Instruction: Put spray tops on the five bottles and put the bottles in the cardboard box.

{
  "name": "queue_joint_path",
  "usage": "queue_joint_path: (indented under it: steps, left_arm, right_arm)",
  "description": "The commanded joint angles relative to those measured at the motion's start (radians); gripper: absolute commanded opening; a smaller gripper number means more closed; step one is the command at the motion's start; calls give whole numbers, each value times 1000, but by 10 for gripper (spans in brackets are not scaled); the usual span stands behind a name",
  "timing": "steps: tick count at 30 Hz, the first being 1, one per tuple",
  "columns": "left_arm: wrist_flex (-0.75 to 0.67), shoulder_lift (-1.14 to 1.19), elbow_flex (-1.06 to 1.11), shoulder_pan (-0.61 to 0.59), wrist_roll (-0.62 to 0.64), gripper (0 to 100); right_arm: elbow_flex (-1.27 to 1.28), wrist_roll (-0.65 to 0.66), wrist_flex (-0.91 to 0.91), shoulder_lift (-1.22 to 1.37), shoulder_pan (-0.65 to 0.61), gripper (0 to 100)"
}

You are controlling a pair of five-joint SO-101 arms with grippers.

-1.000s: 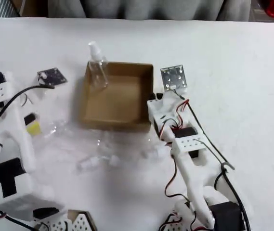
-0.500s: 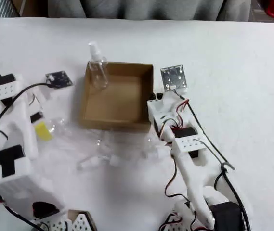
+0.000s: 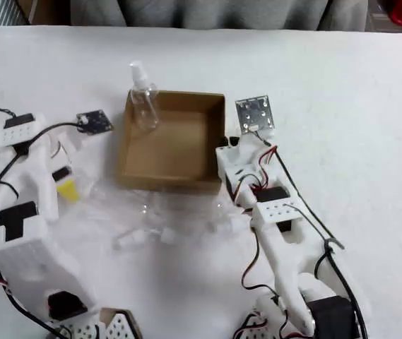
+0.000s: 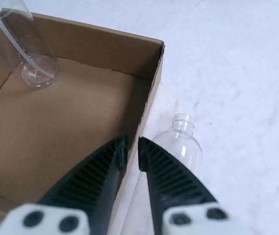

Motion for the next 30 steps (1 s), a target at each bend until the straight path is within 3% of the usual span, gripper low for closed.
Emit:
queue_joint_path:
  steps: [1, 6, 11, 14, 18, 23, 30]
  left_arm:
    - [-8, -16, -11, -8, 26, 23]
    - [84, -19, -64, -36, 77, 28]
    - [227, -19, -196, -38, 241, 28]
    - [324, -19, -288, -33, 374, 28]
    - [351, -19, -359, -35, 534, 28]
    - [351, -21, -373, -22, 663, 27]
    - [259, -157, -230, -2, 787, 27]
  right_arm:
    - [-28, 3, 7, -2, 5, 16]
    - [-28, 3, 7, -2, 5, 16]
    - [-28, 3, 18, -16, 15, 16]
    - [-32, 17, 108, -73, 16, 17]
    - [-35, 170, 343, -265, -24, 18]
    - [-14, 296, 556, -513, -139, 18]
    - [121, 462, 618, -690, -418, 18]
